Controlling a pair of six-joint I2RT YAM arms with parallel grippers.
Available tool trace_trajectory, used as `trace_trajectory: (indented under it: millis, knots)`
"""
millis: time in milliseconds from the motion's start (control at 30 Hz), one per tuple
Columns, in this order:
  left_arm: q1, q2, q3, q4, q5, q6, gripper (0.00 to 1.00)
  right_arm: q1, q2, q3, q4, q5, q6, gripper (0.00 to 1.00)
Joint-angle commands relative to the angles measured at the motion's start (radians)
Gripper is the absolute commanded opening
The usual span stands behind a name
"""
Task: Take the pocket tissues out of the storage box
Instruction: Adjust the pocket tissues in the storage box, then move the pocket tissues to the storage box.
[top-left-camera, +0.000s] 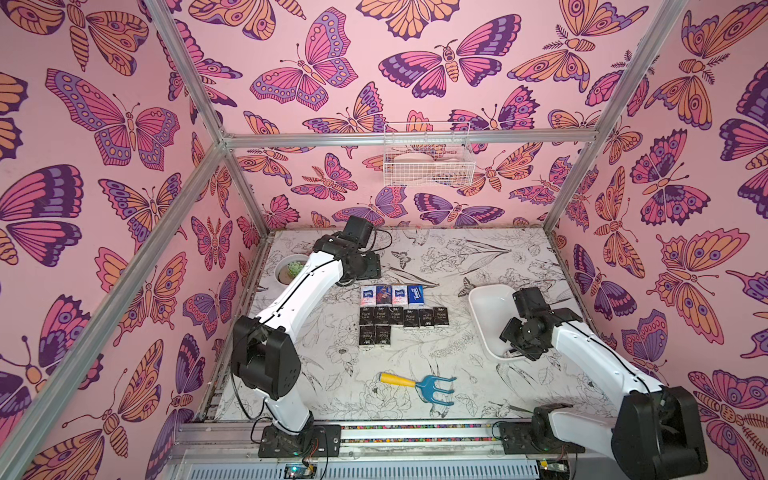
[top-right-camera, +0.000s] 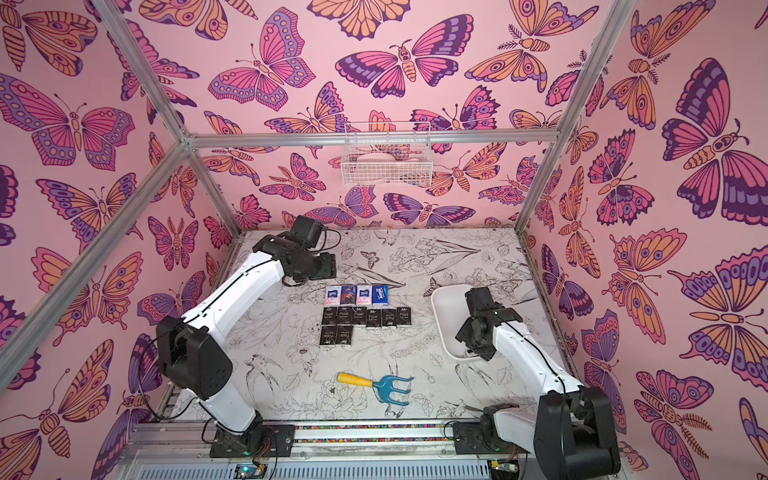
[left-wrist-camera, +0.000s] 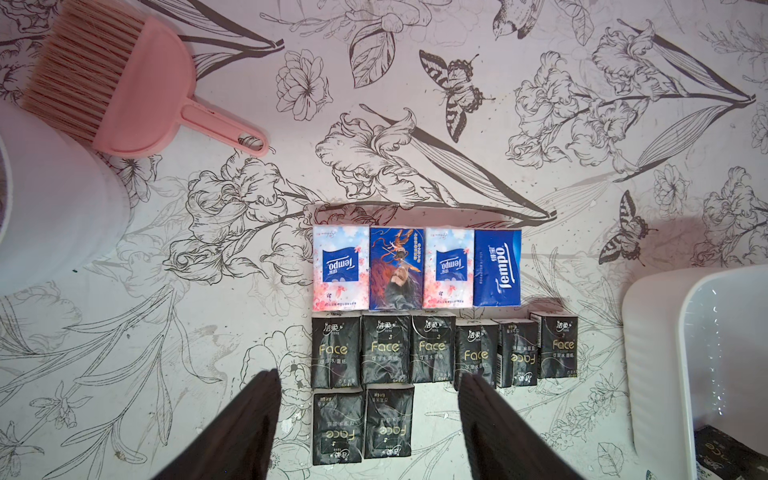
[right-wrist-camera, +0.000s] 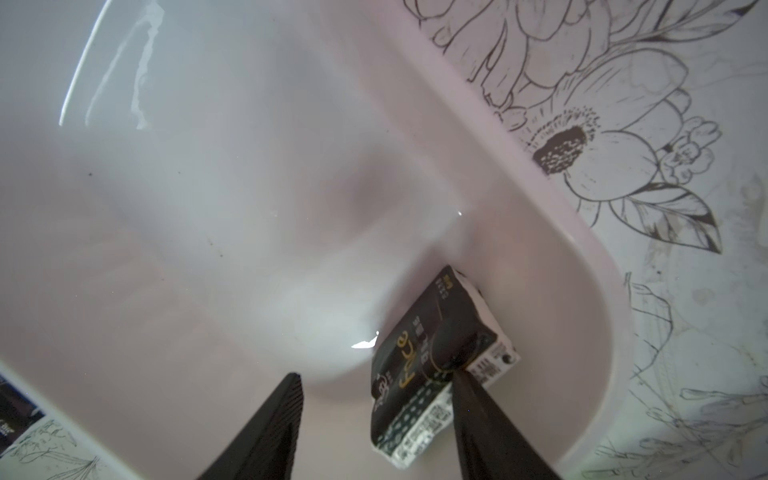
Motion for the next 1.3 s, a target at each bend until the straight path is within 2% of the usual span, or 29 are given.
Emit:
trace_trajectory:
  millis: [0,100,333,500,800,1067,1267]
  knots:
    - [0.0,0.009,0.011,-0.019,-0.008,0.011,0.74,-0.009,0.074,0.034,0.057,-0.028,-0.018,0.61]
    - [0.001,0.007,0.01,-0.019,-0.012,0.012,0.74,-0.013,0.16,0.088,0.069,-0.054,-0.028,0.61]
    - [0.004,0.008,0.011,-0.019,-0.016,0.009,0.74,-0.016,0.243,0.21,0.09,-0.055,-0.05,0.61]
    - [0.004,0.009,0.013,-0.019,-0.005,0.009,0.74,-0.017,0.232,0.294,0.019,-0.046,-0.083,0.6]
    - [0.004,0.012,0.018,-0.017,0.004,0.007,0.74,-0.019,0.144,0.217,-0.152,-0.076,-0.104,0.62]
    - [0.003,0.011,0.018,-0.013,0.004,-0.006,0.74,-0.019,0.19,0.211,-0.25,-0.092,-0.128,0.61]
    - [0.004,0.016,0.029,-0.003,0.012,-0.012,0.74,-0.018,0.268,0.188,-0.233,-0.074,-0.134,0.62]
